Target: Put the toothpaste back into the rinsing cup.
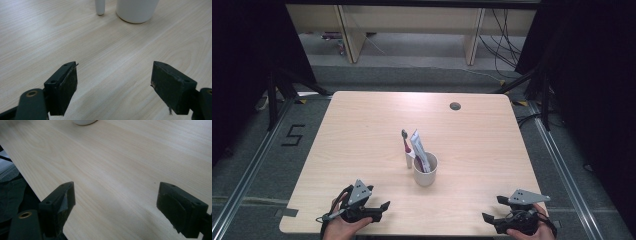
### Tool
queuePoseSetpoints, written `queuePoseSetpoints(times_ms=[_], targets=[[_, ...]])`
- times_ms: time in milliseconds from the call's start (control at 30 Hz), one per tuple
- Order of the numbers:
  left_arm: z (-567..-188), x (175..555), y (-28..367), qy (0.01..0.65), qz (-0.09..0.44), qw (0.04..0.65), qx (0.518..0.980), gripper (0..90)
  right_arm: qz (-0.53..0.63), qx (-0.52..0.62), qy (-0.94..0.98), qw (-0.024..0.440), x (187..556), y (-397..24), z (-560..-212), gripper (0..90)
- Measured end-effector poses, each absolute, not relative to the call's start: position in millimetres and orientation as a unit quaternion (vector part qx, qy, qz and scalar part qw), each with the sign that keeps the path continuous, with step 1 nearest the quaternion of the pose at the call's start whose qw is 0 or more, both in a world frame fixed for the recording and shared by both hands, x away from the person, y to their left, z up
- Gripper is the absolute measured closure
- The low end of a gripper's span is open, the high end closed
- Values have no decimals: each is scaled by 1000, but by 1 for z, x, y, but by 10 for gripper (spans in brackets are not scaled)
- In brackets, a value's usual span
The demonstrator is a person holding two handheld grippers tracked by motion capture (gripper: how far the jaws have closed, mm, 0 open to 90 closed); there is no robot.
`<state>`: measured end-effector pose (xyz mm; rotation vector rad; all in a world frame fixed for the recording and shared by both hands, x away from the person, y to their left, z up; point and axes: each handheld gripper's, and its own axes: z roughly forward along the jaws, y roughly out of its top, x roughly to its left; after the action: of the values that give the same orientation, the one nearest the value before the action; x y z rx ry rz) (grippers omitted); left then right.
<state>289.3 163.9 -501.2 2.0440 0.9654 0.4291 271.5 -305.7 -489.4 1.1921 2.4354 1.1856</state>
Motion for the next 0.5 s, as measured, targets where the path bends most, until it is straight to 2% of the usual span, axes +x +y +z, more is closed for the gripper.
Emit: queuePoseSetpoints(times_ms=[500], targets=[[-501, 289, 163, 385, 172, 408, 810, 210, 398, 401, 820, 90, 272, -306, -490, 160]])
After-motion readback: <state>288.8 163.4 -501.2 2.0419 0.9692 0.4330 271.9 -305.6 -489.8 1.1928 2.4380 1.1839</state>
